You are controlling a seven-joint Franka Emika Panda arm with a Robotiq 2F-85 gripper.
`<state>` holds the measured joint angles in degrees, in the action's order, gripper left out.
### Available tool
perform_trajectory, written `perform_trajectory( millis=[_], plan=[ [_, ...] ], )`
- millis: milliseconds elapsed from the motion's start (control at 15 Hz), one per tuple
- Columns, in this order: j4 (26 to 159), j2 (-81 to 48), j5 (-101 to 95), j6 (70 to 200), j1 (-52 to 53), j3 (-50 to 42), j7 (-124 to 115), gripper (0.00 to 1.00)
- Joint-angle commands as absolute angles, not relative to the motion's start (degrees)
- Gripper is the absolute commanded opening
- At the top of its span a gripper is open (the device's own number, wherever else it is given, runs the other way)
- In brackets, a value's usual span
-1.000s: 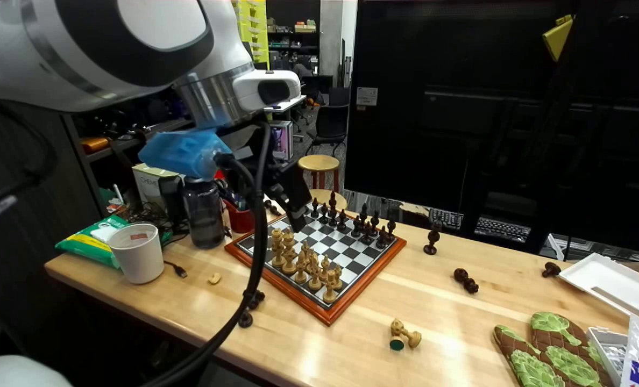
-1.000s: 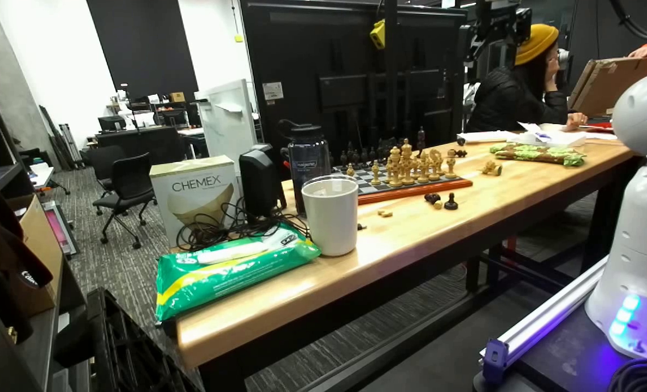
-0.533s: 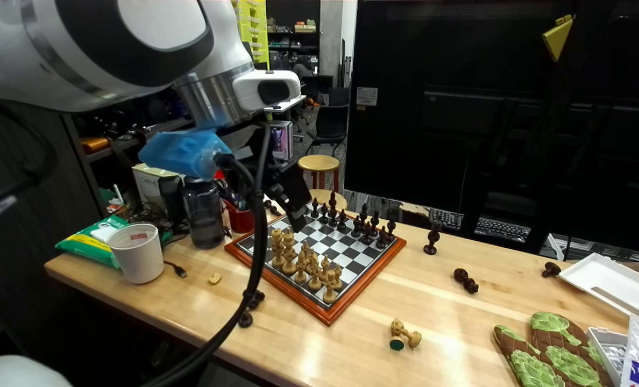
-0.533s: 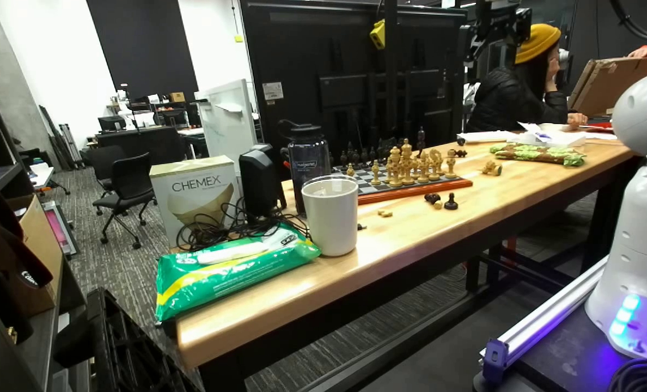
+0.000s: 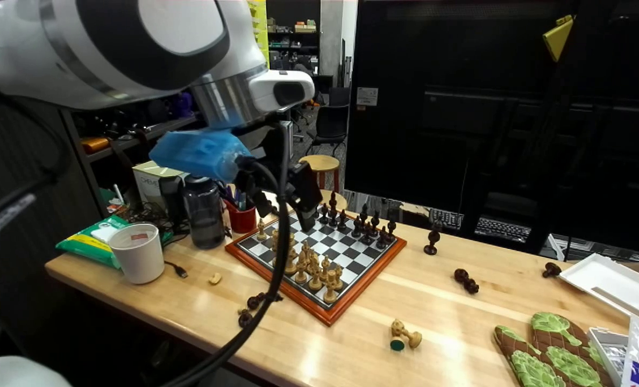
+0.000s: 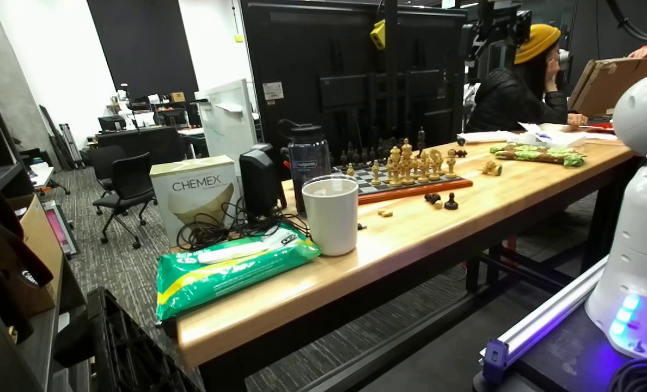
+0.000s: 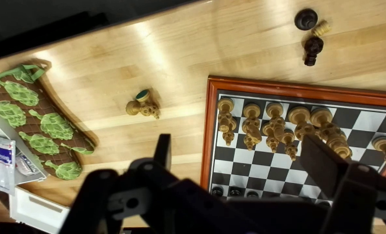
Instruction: Pick up one black piece from the table and put it on the chess board
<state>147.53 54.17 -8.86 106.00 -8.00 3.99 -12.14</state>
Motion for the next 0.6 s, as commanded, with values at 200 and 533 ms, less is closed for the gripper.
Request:
perform_trajectory(
  millis=[200, 533],
  plan=[
    [139.61, 42.15, -11.07, 113.05, -7.05, -6.72, 3.4, 1.0],
    [137.83, 39.21, -10.1, 114.3, -7.89, -8.79, 6.87, 1.0]
  ],
)
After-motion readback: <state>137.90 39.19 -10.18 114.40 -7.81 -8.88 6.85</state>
